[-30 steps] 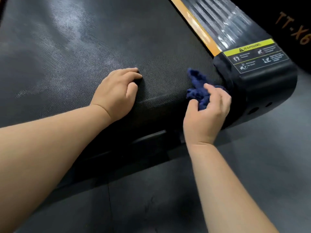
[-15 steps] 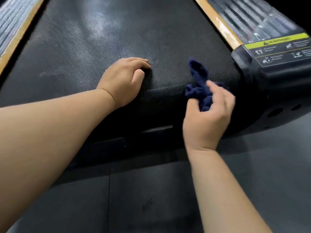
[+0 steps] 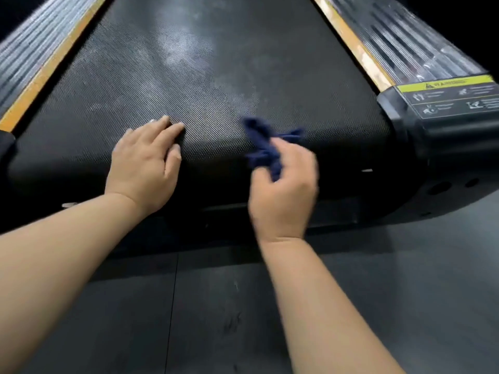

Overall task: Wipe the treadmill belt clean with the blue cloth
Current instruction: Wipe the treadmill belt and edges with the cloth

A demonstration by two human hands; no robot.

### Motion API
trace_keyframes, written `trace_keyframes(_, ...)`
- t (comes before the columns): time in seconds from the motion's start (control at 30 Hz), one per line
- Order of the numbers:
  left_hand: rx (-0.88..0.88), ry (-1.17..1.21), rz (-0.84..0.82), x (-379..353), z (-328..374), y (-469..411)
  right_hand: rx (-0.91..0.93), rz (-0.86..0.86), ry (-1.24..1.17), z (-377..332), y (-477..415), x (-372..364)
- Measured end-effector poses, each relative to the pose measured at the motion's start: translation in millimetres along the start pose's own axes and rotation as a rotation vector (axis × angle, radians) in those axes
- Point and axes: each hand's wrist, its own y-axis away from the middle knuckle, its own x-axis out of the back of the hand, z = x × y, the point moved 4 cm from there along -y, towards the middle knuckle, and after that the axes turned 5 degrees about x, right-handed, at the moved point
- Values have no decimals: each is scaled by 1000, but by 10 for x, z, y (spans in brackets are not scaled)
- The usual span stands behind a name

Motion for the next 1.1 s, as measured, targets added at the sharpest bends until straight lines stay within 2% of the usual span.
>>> trace_keyframes(0.07,24,-7,16,-22,-17,36,132,-166,-30,-266,178,-223)
trace_keyframes(0.1,42,-3,32,-27,-9,55,150,-191,-38,-277,188,-220)
trace_keyframes(0.17,89,25,67,-37,23,112,73,-68,-42,-35,117,14)
trace_keyframes(0.2,112,48,88,-47,40,144,-55,76,-36,172,82,208)
trace_keyframes(0.27,145,74,128,-85,81,209,-491,419,-76,599,46,601)
trace_keyframes(0.3,149,68,146,-106,99,237,-727,511,-116,740,58,672)
trace_keyframes(0.33,148,54,164,-127,112,256,-889,514,-151,818,68,641)
trace_keyframes(0.47,156,11,195,-164,110,267,-1043,153,-217,410,164,73)
trace_keyframes(0.57,172,0,186,-155,133,247,-1122,-86,-459,-39,494,-295)
trace_keyframes(0.63,175,12,161,-143,125,251,-1166,-22,-511,-46,544,-256)
trace_keyframes(0.73,156,41,110,-105,102,244,-1132,298,-406,340,271,127)
trace_keyframes(0.77,148,42,89,-104,94,247,-1137,356,-405,464,162,247)
trace_keyframes(0.9,132,29,85,-117,94,264,-1252,97,-452,422,102,84)
trace_keyframes(0.97,150,18,97,-133,123,268,-1279,73,-546,310,260,-75)
trace_keyframes(1.03,159,14,111,-140,135,263,-1302,21,-546,228,356,-90)
trace_keyframes(1.1,157,32,101,-137,117,272,-1287,55,-527,239,287,51)
